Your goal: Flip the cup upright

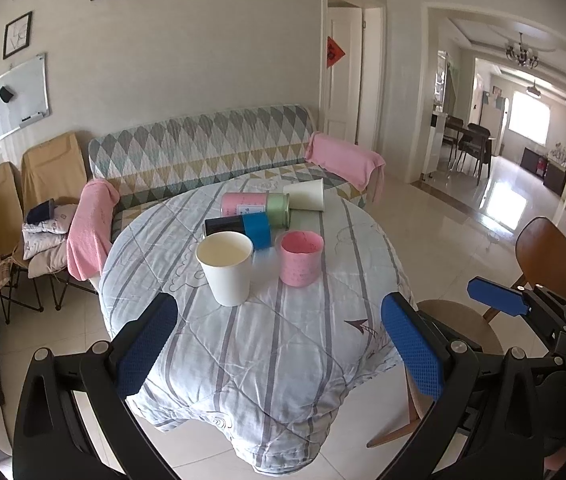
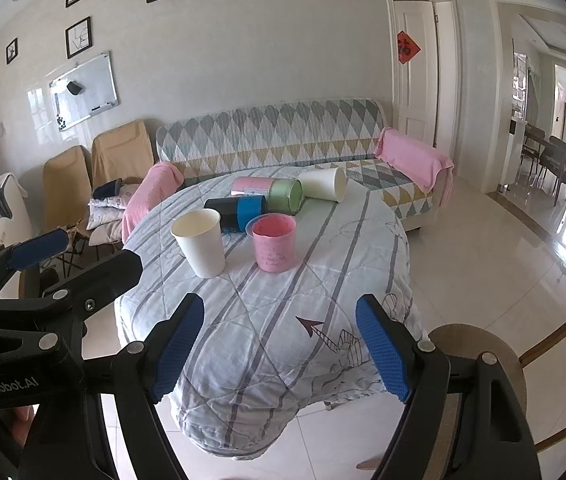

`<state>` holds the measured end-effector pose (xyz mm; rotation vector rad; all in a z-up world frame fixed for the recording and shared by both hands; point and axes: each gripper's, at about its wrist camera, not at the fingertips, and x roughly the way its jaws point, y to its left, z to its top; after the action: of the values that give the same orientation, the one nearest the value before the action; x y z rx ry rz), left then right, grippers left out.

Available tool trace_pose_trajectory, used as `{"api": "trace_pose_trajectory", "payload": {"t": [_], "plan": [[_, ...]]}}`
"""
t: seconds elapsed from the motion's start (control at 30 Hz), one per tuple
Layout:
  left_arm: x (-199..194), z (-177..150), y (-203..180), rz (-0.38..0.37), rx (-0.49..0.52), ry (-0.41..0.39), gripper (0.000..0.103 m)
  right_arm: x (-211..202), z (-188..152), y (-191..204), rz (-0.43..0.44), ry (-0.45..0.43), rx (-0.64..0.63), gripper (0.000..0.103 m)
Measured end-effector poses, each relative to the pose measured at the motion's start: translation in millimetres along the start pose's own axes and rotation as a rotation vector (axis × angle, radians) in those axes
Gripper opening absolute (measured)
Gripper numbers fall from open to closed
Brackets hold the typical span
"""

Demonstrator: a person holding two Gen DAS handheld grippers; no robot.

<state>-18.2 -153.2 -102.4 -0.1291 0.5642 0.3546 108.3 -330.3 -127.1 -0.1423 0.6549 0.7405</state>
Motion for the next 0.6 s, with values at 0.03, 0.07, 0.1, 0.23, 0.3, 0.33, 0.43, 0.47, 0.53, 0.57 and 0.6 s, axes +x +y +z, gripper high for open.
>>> {"api": "trace_pose_trajectory", "payload": {"t": [0.03, 0.07, 0.1, 0.23, 0.3, 0.33, 0.43, 0.47, 0.53, 0.57, 0.6], "plan": [[0.3, -0.1, 0.2, -0.001, -0.001, 0.002, 0.103, 0.2, -0.1, -0.8, -0.002, -0.001, 0.000, 0.080], [0.0, 0.0, 0.0, -0.001, 0.000, 0.000, 0.103, 0.2, -0.2, -1.2, -0.002, -0.001, 0.001, 0.080], [0.1, 0.1, 0.0, -0.002, 0.001, -0.001, 0.103, 0.3, -0.2, -1.4, 0.000, 0.002, 0.001, 0.080], [1.7, -0.5, 0.0, -0.004, 0.003, 0.000, 0.103, -1.2, 0.2, -2.0, -0.005, 0.000, 0.002, 0.080], [2.8, -0.9, -0.4, -0.004, 0.005, 0.000, 0.103, -2.5, 0.0, -2.2, -0.006, -0.001, 0.004, 0.080], [3.3, -1.2, -0.1, -0.006, 0.005, 0.001, 0.103, -2.3, 0.3, -2.3, -0.008, -0.001, 0.003, 0.080], [4.2, -1.6, -0.3, -0.008, 0.006, 0.002, 0.103, -3.3, 0.4, -2.5, -0.009, 0.001, 0.005, 0.080], [4.0, -1.5, -1.3, -0.009, 0.006, 0.003, 0.103, -3.4, 0.5, -2.5, -0.010, 0.001, 0.005, 0.080], [4.5, -2.0, -1.2, -0.009, 0.007, 0.003, 0.103, -4.0, 0.5, -2.4, -0.012, 0.002, 0.006, 0.080], [4.5, -2.0, -1.2, -0.009, 0.007, 0.002, 0.103, -4.9, 0.4, -2.0, -0.015, 0.002, 0.006, 0.080], [5.3, -2.4, -0.7, -0.011, 0.007, 0.002, 0.103, -5.5, 0.5, -1.7, -0.015, 0.003, 0.006, 0.080]]}}
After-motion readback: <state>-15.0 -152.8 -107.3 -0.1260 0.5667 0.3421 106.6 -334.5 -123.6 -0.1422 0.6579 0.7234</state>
